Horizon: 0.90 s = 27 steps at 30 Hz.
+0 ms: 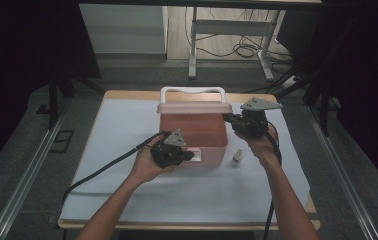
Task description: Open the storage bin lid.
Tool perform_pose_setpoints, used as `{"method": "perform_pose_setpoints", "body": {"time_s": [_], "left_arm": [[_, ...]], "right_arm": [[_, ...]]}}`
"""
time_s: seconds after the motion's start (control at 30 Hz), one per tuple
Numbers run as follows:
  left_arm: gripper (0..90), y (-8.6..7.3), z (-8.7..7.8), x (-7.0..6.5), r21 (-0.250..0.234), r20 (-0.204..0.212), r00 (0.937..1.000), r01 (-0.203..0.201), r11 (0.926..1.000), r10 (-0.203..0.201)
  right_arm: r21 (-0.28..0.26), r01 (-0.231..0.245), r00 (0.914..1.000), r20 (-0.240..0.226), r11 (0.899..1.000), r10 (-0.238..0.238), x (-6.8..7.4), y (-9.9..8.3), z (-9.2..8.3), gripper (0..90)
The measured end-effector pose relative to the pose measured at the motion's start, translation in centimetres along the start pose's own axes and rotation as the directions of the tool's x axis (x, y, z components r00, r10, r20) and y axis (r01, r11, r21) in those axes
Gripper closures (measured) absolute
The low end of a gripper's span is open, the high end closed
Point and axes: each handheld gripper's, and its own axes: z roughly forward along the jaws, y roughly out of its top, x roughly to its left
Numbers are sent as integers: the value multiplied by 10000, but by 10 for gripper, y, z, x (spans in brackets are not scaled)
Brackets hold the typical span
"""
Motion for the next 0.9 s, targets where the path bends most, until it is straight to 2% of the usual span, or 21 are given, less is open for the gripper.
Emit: {"method": "perform_pose_setpoints", "body": {"time_s": [0.43, 0.9], "left_arm": [[900, 0, 0, 1, 16, 17, 10000, -69, 10000, 69], [900, 0, 0, 1, -17, 37, 10000, -44, 10000, 44]], "right_arm": [[65, -81, 9999, 117, 9999, 81, -17, 21, 10, 898], [79, -192, 9995, 260, 9998, 190, -29, 32, 19, 898]]}}
